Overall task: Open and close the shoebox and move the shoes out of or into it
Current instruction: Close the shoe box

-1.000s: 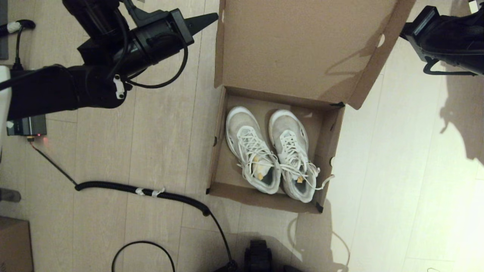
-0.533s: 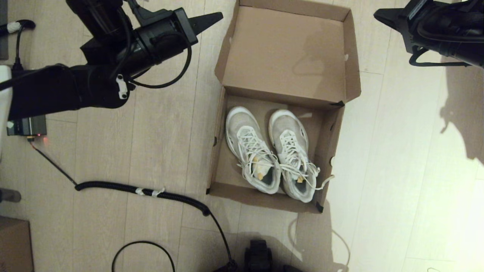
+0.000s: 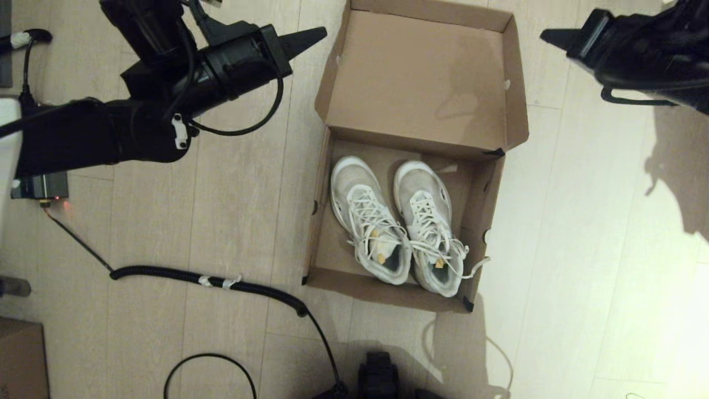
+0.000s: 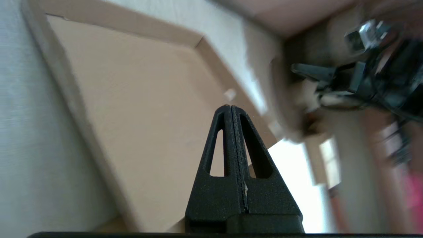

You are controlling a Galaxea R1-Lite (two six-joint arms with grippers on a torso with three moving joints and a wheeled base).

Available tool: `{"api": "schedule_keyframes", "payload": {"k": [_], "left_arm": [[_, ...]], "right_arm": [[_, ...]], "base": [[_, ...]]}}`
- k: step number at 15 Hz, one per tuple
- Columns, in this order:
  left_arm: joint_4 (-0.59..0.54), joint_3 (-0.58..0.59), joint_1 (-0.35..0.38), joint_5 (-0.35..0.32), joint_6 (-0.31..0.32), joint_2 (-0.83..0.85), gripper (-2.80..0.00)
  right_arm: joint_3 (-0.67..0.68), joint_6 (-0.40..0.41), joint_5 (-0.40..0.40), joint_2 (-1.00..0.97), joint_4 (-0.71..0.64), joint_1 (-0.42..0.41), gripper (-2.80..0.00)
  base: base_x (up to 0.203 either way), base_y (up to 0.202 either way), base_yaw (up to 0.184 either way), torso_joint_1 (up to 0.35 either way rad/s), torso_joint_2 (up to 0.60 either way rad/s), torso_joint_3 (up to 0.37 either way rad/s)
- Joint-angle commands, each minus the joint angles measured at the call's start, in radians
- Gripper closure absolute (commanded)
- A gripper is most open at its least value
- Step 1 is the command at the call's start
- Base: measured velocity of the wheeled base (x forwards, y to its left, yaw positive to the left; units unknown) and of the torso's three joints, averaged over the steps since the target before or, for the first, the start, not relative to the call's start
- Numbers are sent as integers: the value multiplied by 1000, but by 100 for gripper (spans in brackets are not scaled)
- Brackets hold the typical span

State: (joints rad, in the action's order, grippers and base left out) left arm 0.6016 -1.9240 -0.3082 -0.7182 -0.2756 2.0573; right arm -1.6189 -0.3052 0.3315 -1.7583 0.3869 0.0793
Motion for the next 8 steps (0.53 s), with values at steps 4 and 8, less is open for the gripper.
{"api": "schedule_keyframes", "payload": {"k": [4,8], "left_arm": [[-69,12,81,-8,299,81,0],[-69,94,120,-50,379,89,0]], "right_arm": [[106,627,6,-74,10,-109,0],[132,668,7,-72,10,-116,0]], "base": [[0,0,0,0,0,0],[0,0,0,0,0,0]]}}
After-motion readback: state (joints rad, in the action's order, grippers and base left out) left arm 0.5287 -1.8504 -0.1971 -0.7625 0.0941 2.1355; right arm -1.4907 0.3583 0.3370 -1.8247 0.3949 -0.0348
